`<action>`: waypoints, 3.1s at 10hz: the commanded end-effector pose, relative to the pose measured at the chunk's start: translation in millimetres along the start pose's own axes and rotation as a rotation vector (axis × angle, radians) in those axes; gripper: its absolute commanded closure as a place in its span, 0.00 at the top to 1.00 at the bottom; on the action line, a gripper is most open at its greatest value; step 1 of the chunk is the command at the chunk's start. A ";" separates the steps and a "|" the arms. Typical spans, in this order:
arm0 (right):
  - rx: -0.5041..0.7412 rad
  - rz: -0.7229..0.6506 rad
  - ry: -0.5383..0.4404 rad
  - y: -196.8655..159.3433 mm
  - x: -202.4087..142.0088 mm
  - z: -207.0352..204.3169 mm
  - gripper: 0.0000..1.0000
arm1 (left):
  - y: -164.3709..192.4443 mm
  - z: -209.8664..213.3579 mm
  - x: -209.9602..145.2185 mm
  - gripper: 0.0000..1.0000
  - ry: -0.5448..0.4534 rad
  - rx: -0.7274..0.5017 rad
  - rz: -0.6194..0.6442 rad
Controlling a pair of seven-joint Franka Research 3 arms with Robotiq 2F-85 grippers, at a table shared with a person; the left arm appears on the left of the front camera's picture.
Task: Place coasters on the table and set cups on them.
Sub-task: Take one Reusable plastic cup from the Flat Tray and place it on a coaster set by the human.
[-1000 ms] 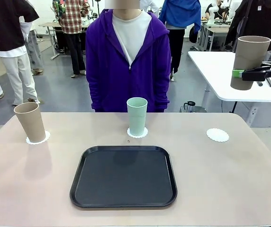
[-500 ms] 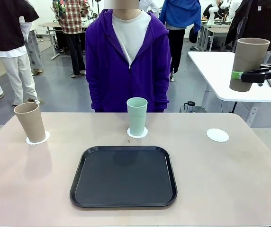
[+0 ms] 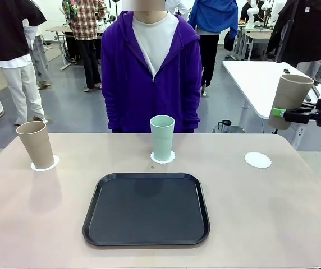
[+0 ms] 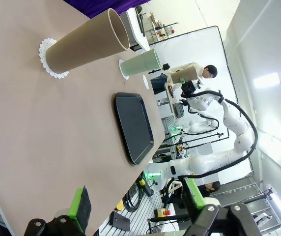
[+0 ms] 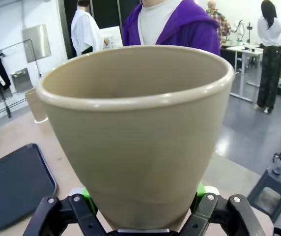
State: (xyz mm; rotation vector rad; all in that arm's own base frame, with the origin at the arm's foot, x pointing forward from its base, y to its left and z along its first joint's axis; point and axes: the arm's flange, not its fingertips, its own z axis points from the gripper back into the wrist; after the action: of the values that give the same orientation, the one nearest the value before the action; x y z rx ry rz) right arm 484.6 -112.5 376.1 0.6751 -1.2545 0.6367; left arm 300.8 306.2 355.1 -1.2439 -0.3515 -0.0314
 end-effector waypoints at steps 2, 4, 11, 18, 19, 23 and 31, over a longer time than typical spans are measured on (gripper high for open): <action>0.016 0.047 0.052 -7.2 -35.0 -25.8 0.81 | -2.2 1.3 -1.1 1.00 -0.005 0.001 0.006; 0.024 0.043 0.095 -13.0 -56.6 -40.4 0.81 | -2.2 1.3 -1.1 1.00 -0.005 0.001 0.006; 0.034 0.059 0.090 -38.5 -99.5 -64.5 0.81 | -2.2 1.3 -1.1 1.00 -0.005 0.001 0.006; 0.098 0.032 0.074 -39.3 -111.7 -68.1 0.81 | -2.2 1.3 -1.1 1.00 -0.005 0.001 0.006; 0.098 0.032 0.074 -39.3 -111.7 -68.1 0.81 | -2.2 1.3 -1.1 1.00 -0.005 0.001 0.006; 0.098 0.032 0.074 -39.3 -111.7 -68.1 0.81 | -2.2 1.3 -1.1 1.00 -0.005 0.001 0.006; 0.103 0.034 0.069 -52.5 -125.8 -65.1 0.81 | -2.2 1.3 -1.1 1.00 -0.005 0.001 0.006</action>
State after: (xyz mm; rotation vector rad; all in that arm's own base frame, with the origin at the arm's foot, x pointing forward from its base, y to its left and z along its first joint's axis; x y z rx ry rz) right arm 534.2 -100.4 238.3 0.7096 -1.1647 0.7297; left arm 300.9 306.1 355.1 -1.2440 -0.3512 -0.0318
